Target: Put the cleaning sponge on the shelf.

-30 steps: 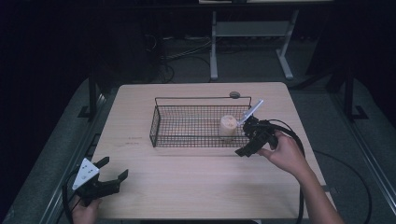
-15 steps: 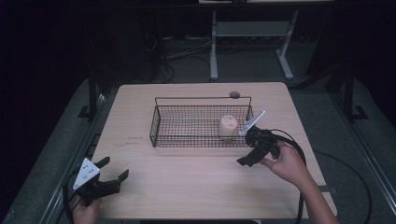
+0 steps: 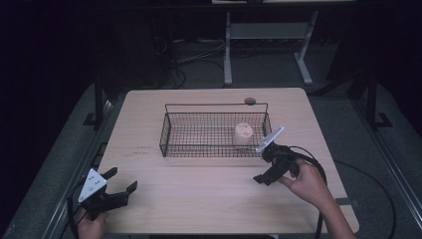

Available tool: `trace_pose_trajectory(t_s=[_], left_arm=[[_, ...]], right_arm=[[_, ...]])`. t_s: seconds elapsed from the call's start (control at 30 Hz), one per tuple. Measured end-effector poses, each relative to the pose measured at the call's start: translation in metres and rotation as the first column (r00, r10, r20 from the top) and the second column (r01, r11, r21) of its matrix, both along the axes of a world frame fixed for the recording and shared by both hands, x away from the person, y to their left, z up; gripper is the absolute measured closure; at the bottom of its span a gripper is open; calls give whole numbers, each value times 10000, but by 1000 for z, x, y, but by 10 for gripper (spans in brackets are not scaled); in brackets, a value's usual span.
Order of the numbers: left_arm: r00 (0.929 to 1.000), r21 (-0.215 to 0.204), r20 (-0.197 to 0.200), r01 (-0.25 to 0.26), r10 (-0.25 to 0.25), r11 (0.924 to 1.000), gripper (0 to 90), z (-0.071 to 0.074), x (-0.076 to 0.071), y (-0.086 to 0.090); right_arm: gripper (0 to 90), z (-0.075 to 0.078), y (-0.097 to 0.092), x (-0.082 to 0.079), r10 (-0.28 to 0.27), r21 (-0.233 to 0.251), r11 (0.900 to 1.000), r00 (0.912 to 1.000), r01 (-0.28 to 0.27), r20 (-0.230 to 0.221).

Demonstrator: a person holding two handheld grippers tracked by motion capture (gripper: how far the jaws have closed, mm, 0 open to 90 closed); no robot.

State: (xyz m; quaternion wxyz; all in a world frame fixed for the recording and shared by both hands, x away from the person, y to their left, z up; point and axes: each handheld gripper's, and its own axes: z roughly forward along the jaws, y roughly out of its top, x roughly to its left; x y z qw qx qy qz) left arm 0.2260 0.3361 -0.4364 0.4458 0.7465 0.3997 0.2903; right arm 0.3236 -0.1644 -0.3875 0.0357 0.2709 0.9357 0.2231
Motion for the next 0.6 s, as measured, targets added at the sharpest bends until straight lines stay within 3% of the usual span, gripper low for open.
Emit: trace_pose_trajectory(t_s=[0.6], left_arm=[[10000,25,-11,36,-36,10000,139,0,0,-1]], right_arm=[[183,-18,-14,-21,-214,148,9997,9997,215,-68]])
